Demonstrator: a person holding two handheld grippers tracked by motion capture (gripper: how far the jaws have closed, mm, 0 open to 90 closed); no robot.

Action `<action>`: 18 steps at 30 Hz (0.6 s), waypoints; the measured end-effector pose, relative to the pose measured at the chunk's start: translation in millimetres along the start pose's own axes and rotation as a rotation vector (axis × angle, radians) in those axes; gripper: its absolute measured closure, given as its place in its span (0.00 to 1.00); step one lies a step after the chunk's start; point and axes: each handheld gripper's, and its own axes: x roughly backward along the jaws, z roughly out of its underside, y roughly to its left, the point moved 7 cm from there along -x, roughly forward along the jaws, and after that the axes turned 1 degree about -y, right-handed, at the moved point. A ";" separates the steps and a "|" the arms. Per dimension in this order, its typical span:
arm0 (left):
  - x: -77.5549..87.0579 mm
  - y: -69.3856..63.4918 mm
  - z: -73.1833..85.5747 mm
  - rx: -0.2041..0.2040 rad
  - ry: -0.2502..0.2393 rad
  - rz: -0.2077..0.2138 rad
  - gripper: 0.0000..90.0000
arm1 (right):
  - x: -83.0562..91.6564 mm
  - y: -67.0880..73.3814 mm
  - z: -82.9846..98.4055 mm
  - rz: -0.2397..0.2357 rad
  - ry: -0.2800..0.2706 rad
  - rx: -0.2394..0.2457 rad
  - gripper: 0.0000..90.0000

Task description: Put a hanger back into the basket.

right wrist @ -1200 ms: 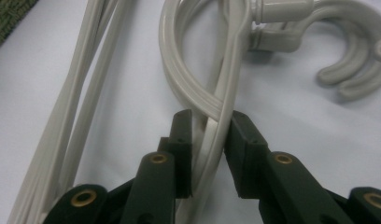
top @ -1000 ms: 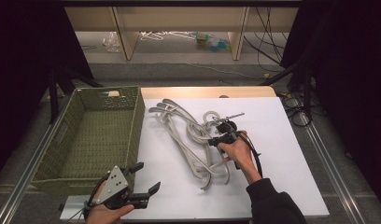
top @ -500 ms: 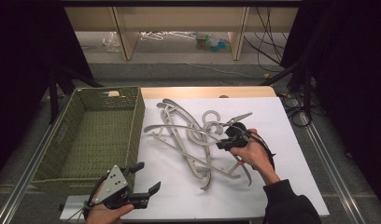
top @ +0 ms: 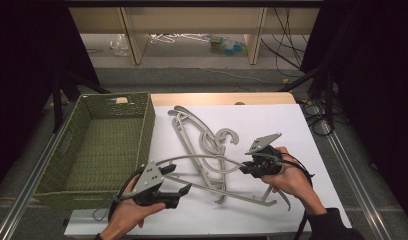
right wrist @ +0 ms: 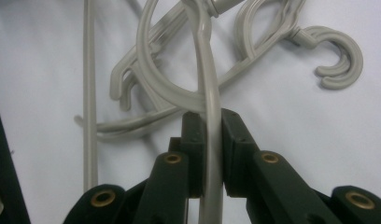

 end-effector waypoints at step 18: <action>-85.4 -0.8 -11.9 -0.002 0.245 0.203 0.53 | 14.0 20.4 4.9 -0.025 0.020 0.157 0.90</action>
